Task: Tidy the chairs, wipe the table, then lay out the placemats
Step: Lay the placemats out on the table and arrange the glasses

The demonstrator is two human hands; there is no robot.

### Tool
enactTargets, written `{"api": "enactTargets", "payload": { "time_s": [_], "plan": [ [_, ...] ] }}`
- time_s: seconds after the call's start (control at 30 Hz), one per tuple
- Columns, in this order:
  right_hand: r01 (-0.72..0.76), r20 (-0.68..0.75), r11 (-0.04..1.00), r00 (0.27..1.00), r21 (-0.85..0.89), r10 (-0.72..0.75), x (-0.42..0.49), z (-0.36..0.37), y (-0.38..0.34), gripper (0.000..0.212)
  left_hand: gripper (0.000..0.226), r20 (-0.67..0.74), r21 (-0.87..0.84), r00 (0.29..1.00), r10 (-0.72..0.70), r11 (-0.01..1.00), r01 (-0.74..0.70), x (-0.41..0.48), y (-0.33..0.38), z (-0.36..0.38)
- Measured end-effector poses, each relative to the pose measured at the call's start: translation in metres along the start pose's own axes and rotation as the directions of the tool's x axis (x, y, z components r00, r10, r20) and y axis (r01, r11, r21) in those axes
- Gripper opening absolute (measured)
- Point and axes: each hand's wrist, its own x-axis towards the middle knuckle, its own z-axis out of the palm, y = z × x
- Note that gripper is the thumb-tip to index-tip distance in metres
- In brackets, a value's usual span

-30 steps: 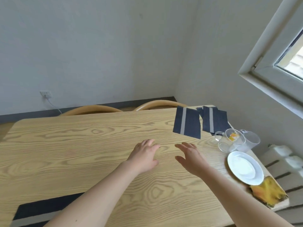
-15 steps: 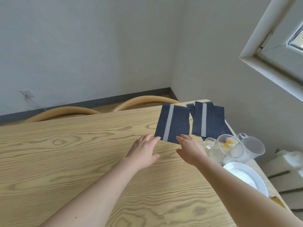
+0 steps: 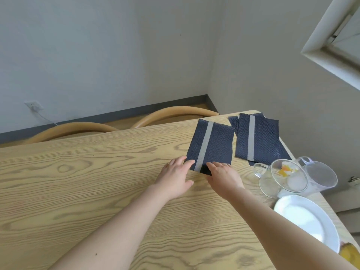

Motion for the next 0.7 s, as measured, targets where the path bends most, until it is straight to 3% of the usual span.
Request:
{"api": "enactTargets", "payload": {
  "time_s": [0.07,0.2,0.27,0.47,0.6,0.7],
  "plan": [
    [0.032,-0.049,0.999,0.998,-0.034,-0.034,-0.002,-0.002,-0.006,0.042,0.067,-0.004,0.0,1.0,0.003,1.0,-0.003,-0.001,-0.002,0.001],
    [-0.015,0.081,0.999,0.997,0.052,0.011,-0.004,0.005,-0.008,0.076,0.066,0.001,-0.006,1.0,0.006,1.0,-0.006,-0.008,-0.006,0.003],
    [-0.018,0.117,1.0,0.993,-0.024,0.02,-0.003,0.006,-0.007,0.074,0.067,0.002,-0.011,1.0,0.003,1.0,-0.003,-0.012,-0.01,0.002],
    [0.05,0.013,0.956,0.999,-0.288,-0.048,-0.013,0.0,-0.021,0.047,0.067,0.008,-0.032,0.999,-0.035,0.999,0.036,-0.023,-0.017,0.003],
    [0.121,0.041,0.919,0.993,-0.375,-0.114,-0.028,0.005,-0.032,0.056,0.068,0.01,-0.054,0.998,-0.056,0.997,0.056,-0.044,-0.02,0.002],
    [0.123,0.06,0.933,0.992,-0.337,-0.109,-0.041,-0.001,-0.035,0.064,0.068,0.008,-0.069,0.997,-0.076,0.995,0.076,-0.062,-0.025,-0.001]
  ]
}}
